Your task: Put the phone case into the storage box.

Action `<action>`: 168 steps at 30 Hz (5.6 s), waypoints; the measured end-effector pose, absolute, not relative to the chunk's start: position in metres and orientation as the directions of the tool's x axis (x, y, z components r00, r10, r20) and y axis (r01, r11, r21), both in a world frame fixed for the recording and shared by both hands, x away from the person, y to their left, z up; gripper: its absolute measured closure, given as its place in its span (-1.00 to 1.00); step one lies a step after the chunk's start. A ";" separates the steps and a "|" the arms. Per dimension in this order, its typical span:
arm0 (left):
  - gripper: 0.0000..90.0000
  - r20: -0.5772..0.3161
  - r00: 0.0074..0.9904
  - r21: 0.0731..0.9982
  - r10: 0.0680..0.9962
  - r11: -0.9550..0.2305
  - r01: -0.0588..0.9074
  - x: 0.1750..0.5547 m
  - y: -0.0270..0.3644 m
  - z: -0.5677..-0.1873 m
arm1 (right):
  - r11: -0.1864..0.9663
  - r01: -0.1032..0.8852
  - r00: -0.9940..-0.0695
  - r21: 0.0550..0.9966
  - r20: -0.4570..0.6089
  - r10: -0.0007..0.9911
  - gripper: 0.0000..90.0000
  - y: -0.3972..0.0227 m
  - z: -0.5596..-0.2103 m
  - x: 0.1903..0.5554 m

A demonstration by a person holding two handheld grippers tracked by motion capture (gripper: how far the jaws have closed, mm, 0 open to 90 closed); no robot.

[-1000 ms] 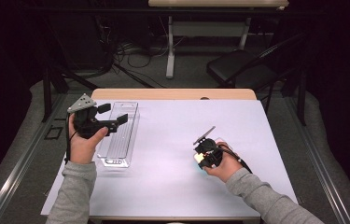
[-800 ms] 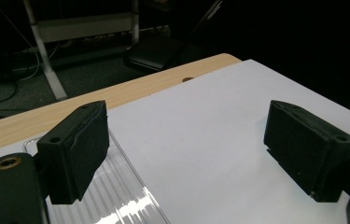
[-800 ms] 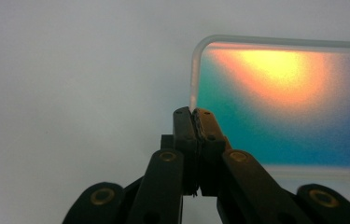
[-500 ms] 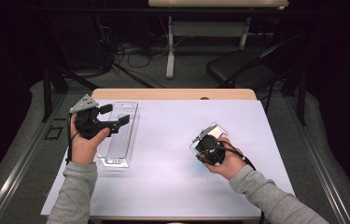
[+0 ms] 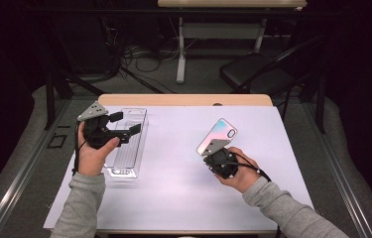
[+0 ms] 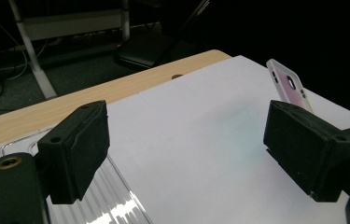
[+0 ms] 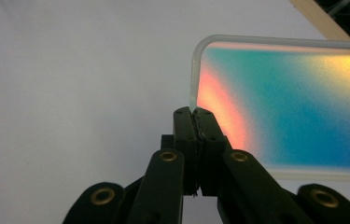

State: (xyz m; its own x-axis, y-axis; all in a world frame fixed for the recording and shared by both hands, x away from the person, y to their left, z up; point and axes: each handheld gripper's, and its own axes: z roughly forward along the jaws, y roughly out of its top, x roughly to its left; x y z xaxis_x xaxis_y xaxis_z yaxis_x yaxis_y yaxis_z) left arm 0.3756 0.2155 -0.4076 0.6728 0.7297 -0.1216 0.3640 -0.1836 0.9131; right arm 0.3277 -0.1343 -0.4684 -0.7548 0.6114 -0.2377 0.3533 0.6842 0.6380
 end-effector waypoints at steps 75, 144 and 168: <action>-0.44 -0.193 0.812 0.856 0.551 -0.310 0.414 0.392 0.137 -0.376 | 0.660 -0.001 -0.724 0.751 -0.456 0.518 0.99 -0.121 -0.452 0.307; 0.39 -0.470 0.737 0.693 0.486 -0.314 0.649 0.429 0.080 -0.380 | 0.679 -0.067 -0.741 0.731 -0.492 0.457 0.98 -0.099 -0.448 0.305; 0.64 -0.514 0.722 0.656 0.462 -0.330 0.678 0.432 0.076 -0.387 | 0.674 -0.074 -0.742 0.735 -0.492 0.455 0.98 -0.098 -0.448 0.304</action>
State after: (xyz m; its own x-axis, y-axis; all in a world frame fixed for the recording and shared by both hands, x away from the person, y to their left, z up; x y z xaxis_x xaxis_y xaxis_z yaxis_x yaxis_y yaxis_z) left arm 0.4325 0.0759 -0.3869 0.7224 0.4623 -0.5143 0.6784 -0.3298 0.6564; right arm 0.3037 -0.0985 -0.4482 -0.7418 0.4554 -0.4923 -0.0737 0.6742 0.7348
